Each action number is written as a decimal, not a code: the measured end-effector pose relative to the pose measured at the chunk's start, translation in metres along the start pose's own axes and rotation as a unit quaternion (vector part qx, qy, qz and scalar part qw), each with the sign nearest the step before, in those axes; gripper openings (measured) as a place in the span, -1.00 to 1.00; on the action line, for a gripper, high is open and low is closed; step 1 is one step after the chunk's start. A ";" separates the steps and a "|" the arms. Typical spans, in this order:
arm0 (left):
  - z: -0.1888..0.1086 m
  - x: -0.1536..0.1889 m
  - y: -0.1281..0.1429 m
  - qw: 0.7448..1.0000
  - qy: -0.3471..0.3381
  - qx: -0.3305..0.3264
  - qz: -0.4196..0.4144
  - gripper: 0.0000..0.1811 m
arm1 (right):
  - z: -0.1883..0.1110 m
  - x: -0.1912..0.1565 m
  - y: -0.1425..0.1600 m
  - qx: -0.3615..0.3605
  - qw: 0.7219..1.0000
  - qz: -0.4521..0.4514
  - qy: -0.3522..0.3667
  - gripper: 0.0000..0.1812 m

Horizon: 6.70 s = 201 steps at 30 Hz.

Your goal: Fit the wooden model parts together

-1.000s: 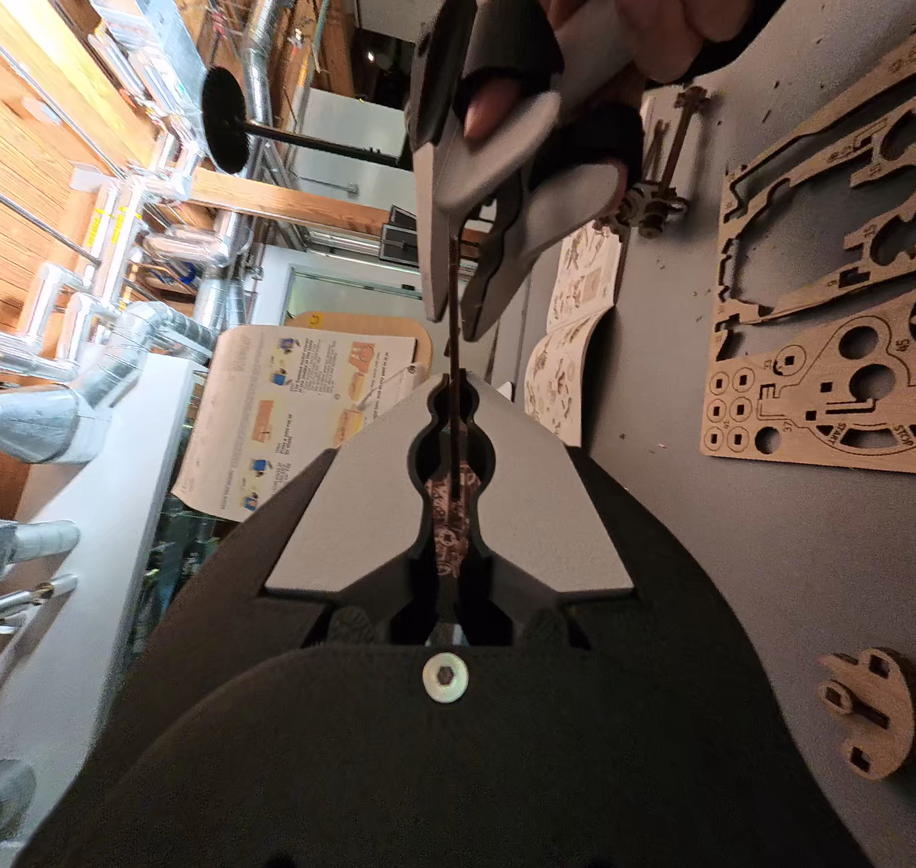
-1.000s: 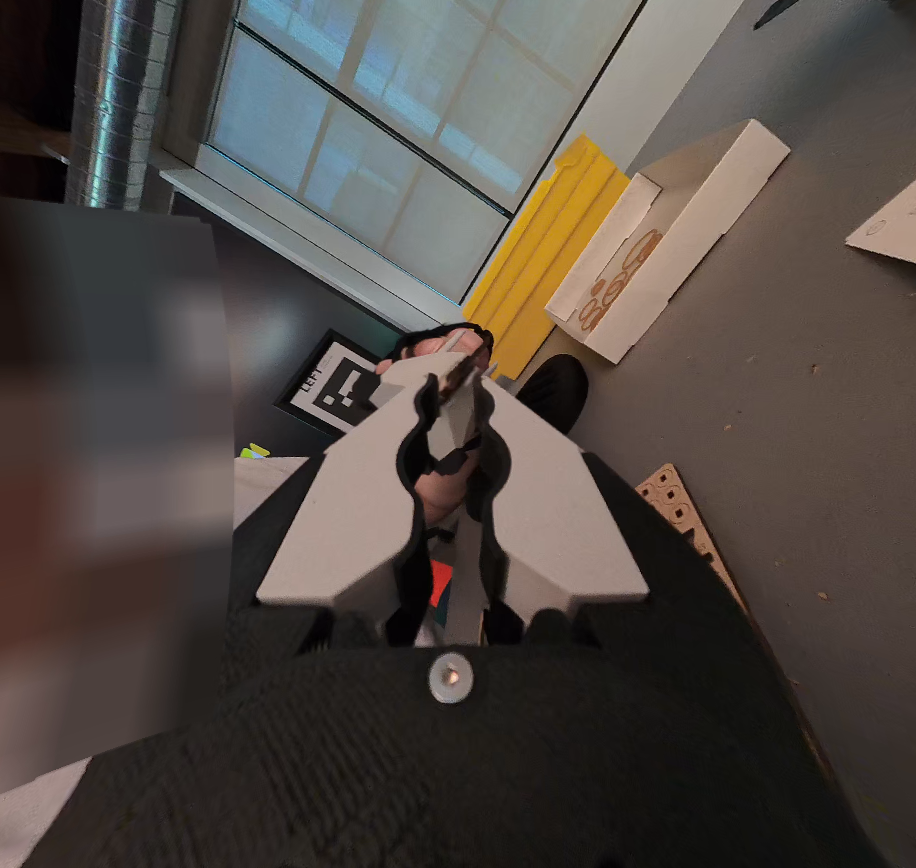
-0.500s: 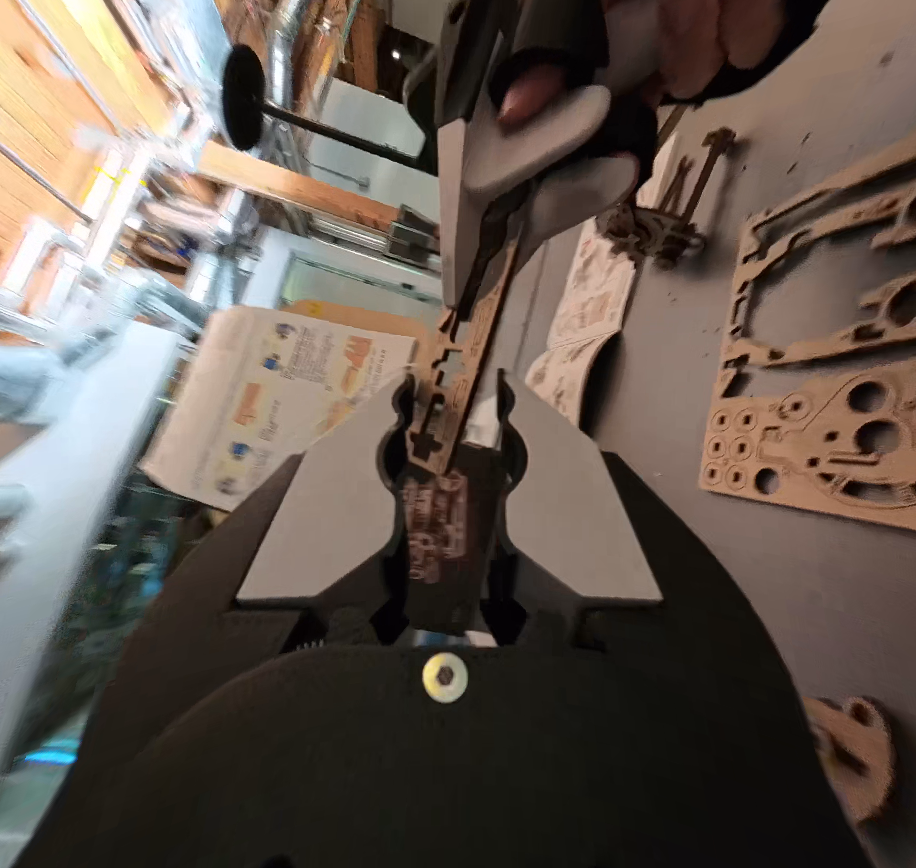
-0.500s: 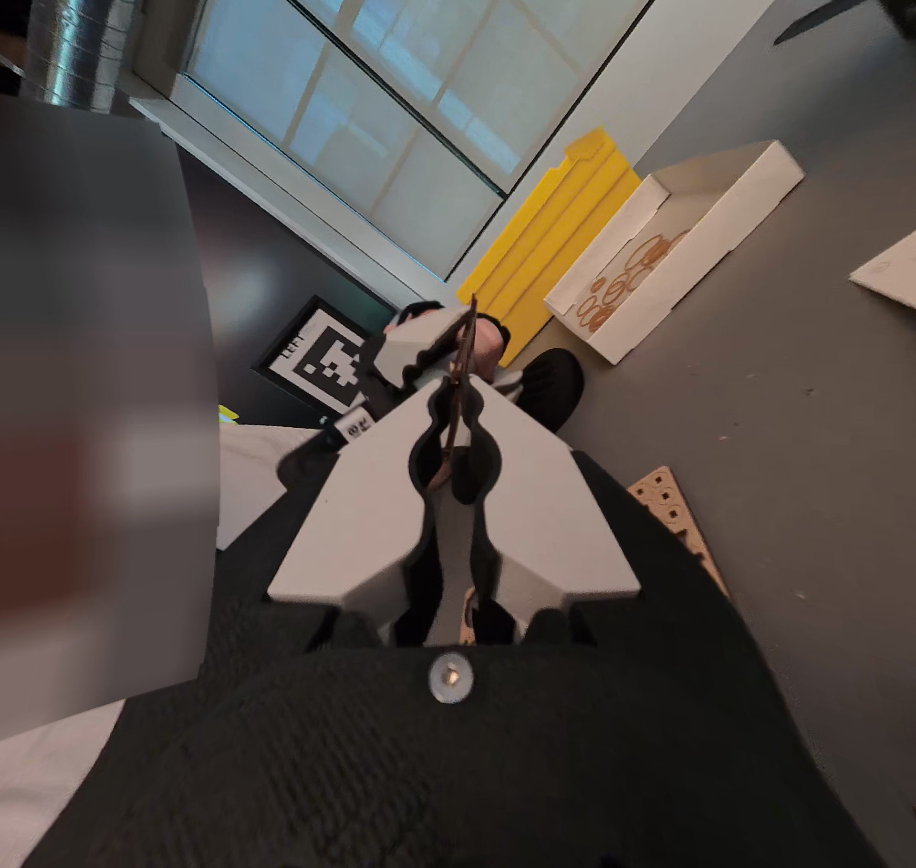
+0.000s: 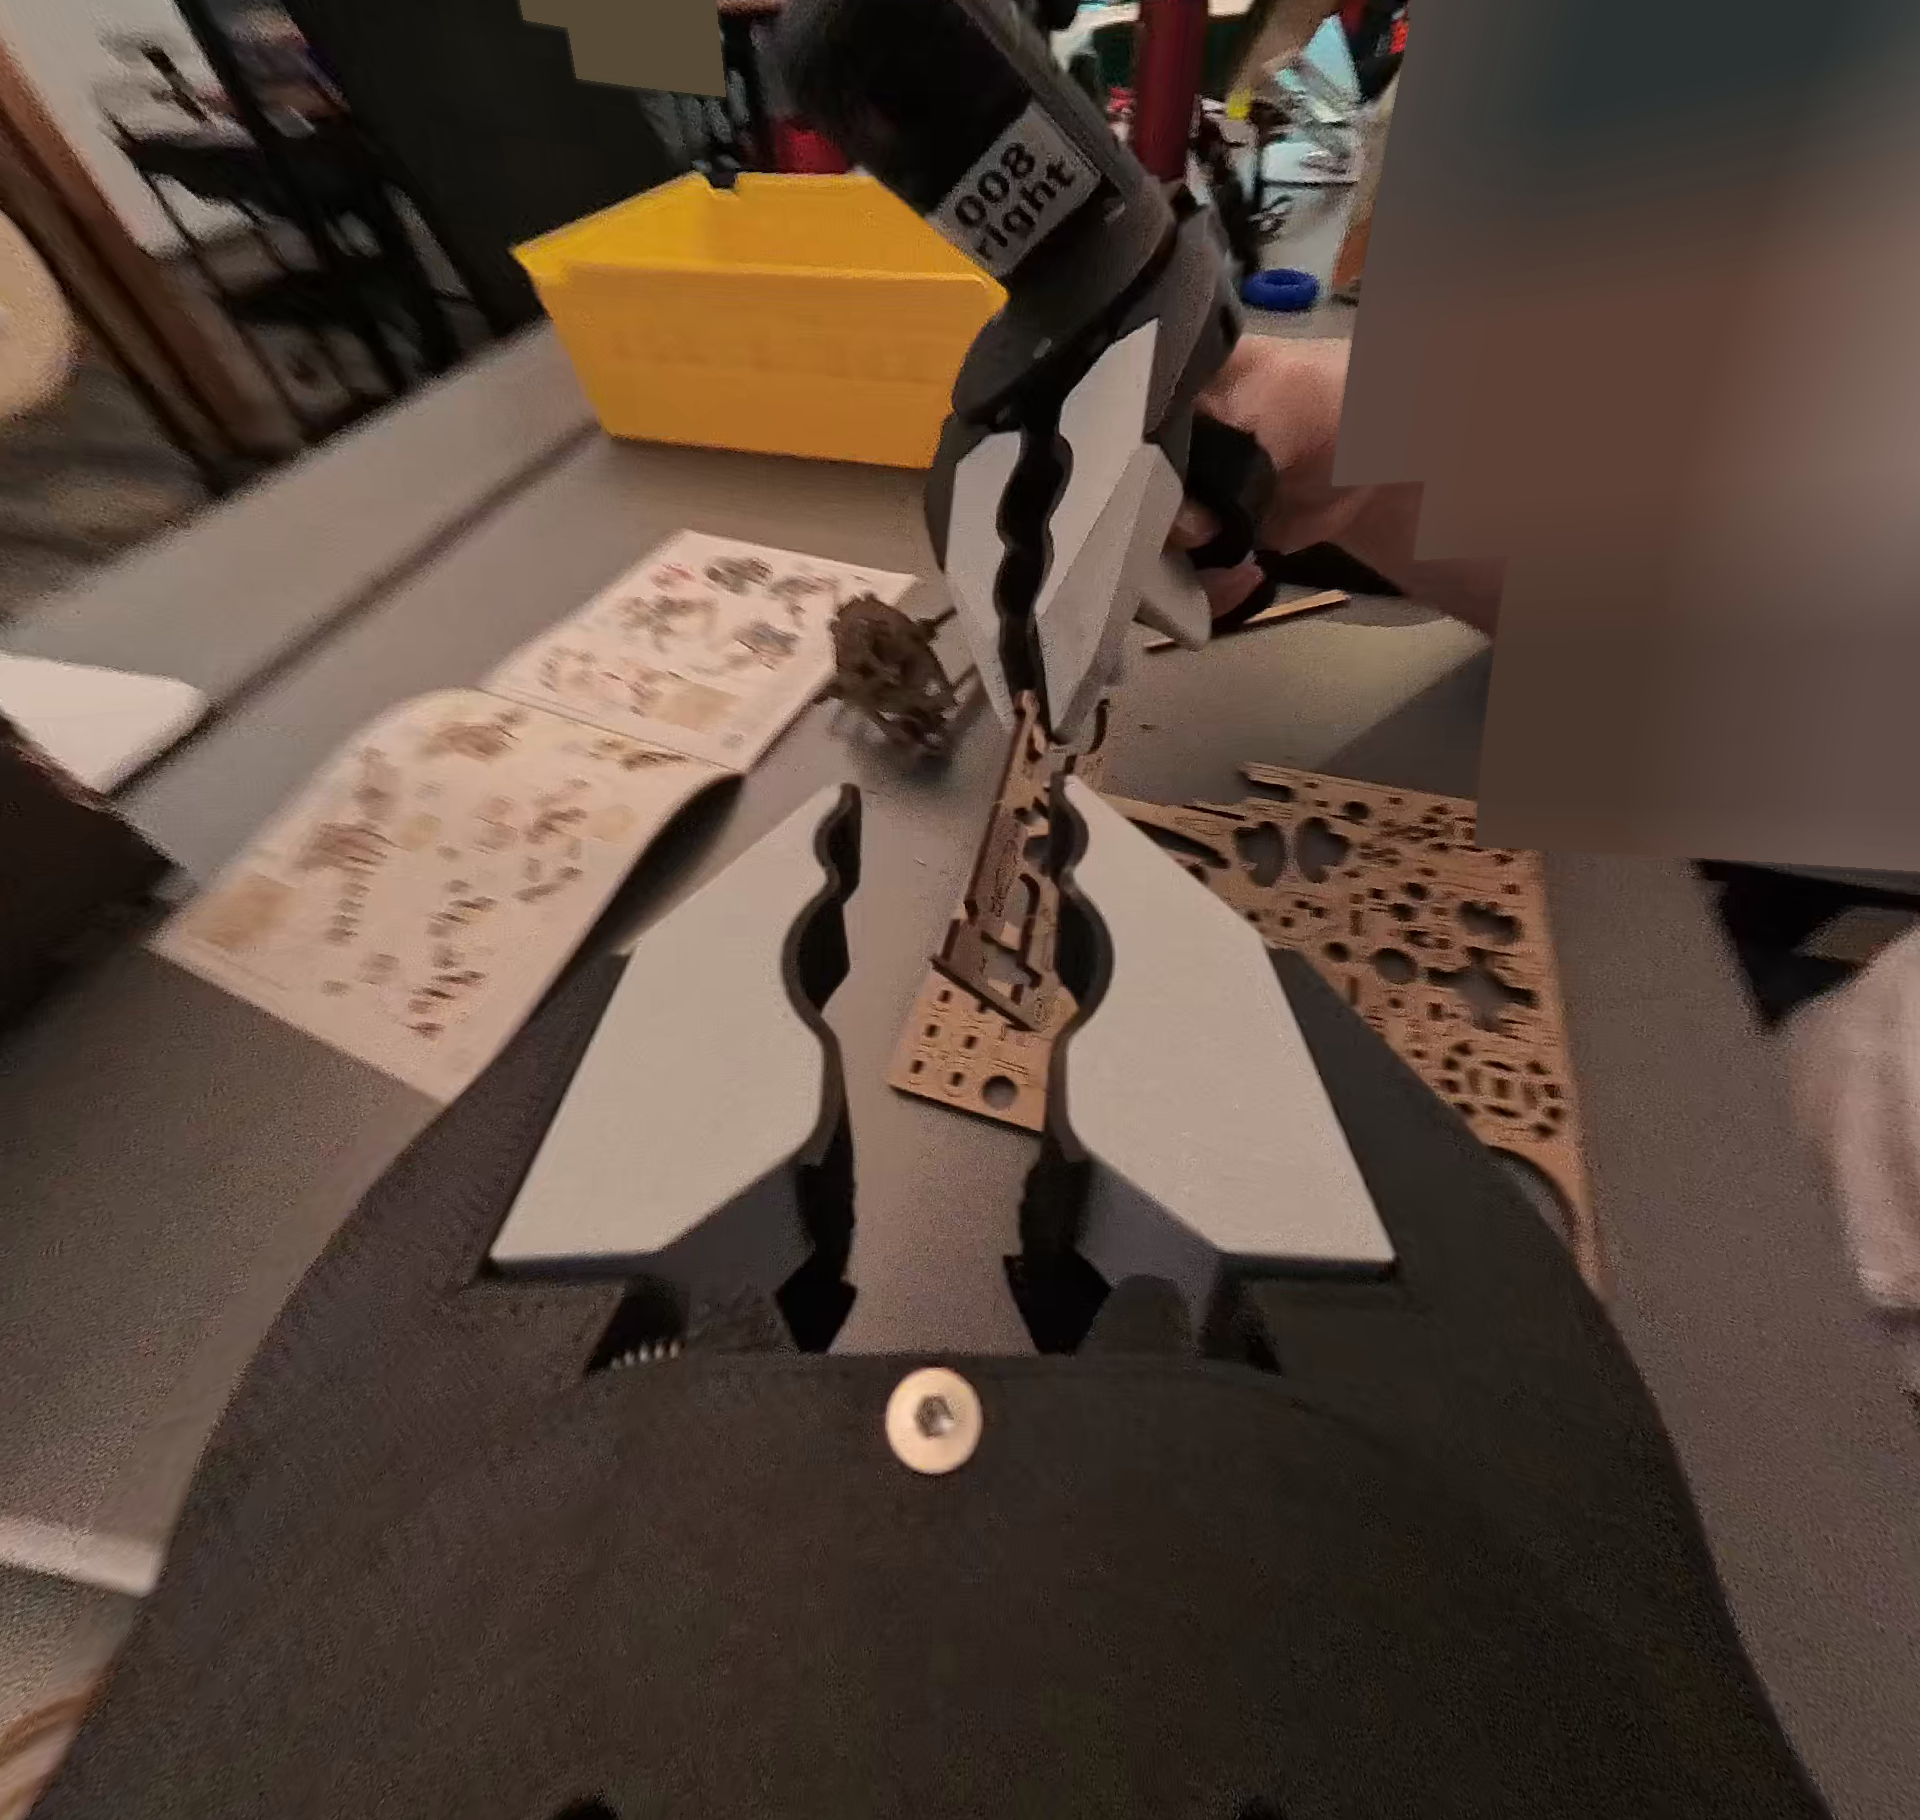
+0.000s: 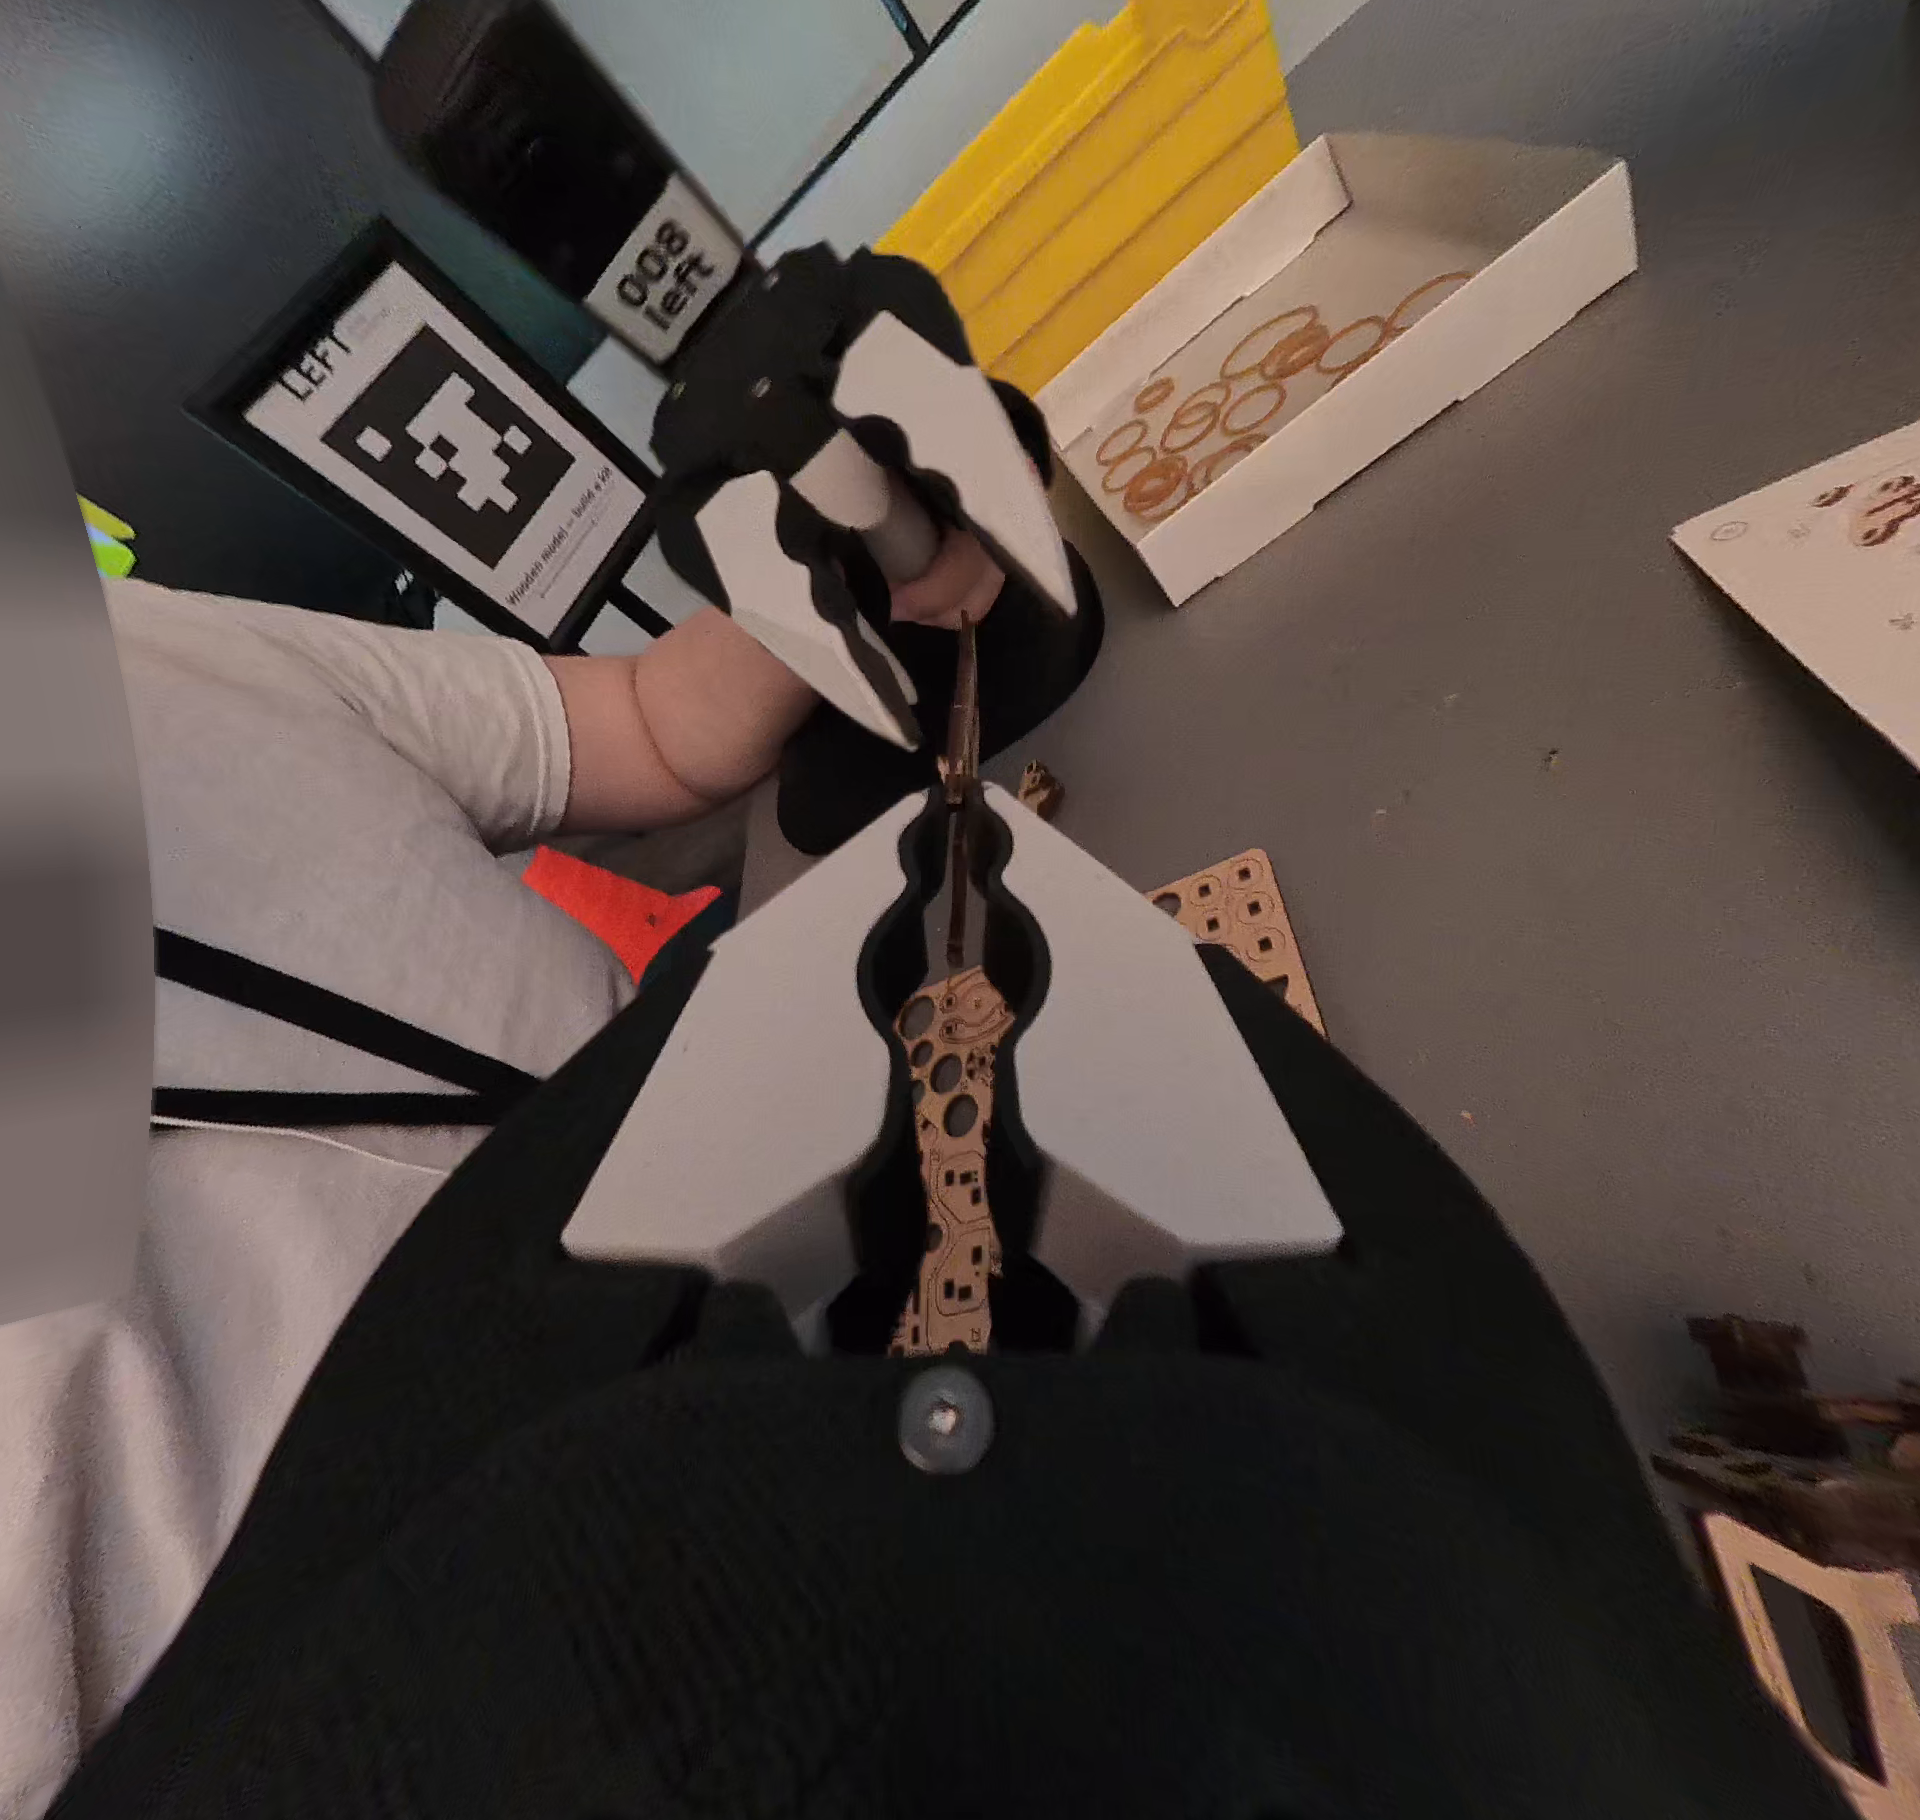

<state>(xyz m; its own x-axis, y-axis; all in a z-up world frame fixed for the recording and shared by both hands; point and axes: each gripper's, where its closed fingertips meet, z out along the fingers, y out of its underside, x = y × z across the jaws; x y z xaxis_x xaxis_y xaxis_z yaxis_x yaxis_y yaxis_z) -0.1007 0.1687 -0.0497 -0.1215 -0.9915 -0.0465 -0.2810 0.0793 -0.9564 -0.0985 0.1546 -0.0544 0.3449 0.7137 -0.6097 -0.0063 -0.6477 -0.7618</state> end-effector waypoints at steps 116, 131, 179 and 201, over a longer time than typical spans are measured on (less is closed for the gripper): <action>0.003 -0.004 -0.030 0.951 0.015 0.161 -0.265 -1.00 | -0.008 -0.002 -0.054 0.275 0.960 0.042 -0.024 -0.91; 0.001 0.006 -0.039 0.958 0.020 0.184 -0.221 -0.99 | -0.010 -0.009 -0.055 0.273 0.962 0.018 -0.022 -0.96; 0.002 -0.004 -0.028 0.972 -0.008 0.140 -0.188 -1.00 | -0.007 -0.002 -0.048 0.212 0.977 -0.007 -0.007 -0.90; 0.007 -0.007 -0.021 0.974 -0.035 0.117 -0.189 -1.00 | -0.004 0.006 -0.047 0.209 0.977 -0.018 0.048 -0.87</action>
<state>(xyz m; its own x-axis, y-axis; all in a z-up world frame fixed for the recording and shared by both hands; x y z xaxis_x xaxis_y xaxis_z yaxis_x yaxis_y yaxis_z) -0.0878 0.1735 -0.0315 0.0158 -0.9508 0.3095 -0.0675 -0.3098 -0.9484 -0.0920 0.1883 -0.0218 0.4378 0.6933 -0.5725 -0.3674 -0.4432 -0.8177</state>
